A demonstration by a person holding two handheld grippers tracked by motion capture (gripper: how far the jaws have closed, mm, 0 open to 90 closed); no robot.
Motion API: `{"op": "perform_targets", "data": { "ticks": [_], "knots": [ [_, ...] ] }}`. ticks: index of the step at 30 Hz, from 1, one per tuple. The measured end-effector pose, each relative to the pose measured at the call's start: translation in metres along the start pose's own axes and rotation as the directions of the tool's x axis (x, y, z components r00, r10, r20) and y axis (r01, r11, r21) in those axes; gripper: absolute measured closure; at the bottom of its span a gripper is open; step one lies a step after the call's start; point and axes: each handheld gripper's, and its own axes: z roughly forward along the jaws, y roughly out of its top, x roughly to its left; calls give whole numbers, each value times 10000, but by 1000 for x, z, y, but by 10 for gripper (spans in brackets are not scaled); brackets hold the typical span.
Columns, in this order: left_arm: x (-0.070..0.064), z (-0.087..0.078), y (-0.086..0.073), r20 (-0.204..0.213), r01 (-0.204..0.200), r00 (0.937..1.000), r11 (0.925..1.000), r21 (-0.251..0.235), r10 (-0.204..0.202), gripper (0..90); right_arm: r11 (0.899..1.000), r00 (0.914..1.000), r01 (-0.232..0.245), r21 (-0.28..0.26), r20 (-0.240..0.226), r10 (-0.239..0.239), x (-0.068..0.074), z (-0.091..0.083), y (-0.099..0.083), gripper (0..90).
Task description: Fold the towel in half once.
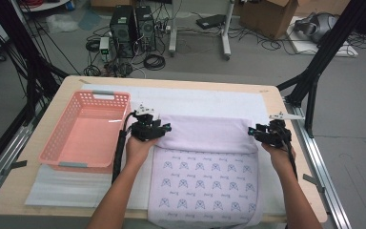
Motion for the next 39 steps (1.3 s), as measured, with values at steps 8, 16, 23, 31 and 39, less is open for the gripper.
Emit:
{"op": "perform_targets", "data": {
  "ticks": [8, 16, 23, 31, 39],
  "knots": [
    [-11, -6, -24, 110, -834, 9965, 9951, 525, 830, 515, 9960, 9964, 384, 803, -790, -320, 5, -7, -23, 563],
    [-21, -8, -30, 94, -1567, 9876, 9820, 1057, 1566, 847, 9898, 9945, 583, 1297, -939, -463, 6, -8, -38, 876],
    [-29, -27, -36, 175, -1288, 9916, 9911, 349, 1283, 854, 9930, 9935, 817, 858, -862, -743, 14, -25, -47, 888],
    [-36, -46, -57, 296, -1058, 9939, 9943, -97, 1060, 853, 9955, 9949, 770, 558, -696, -730, 24, -42, -58, 900],
    [-42, -45, -61, 227, -1021, 9945, 9947, -134, 1024, 851, 9917, 9918, 1267, 196, -192, -1264, 36, -27, -49, 346]
  ]
}}
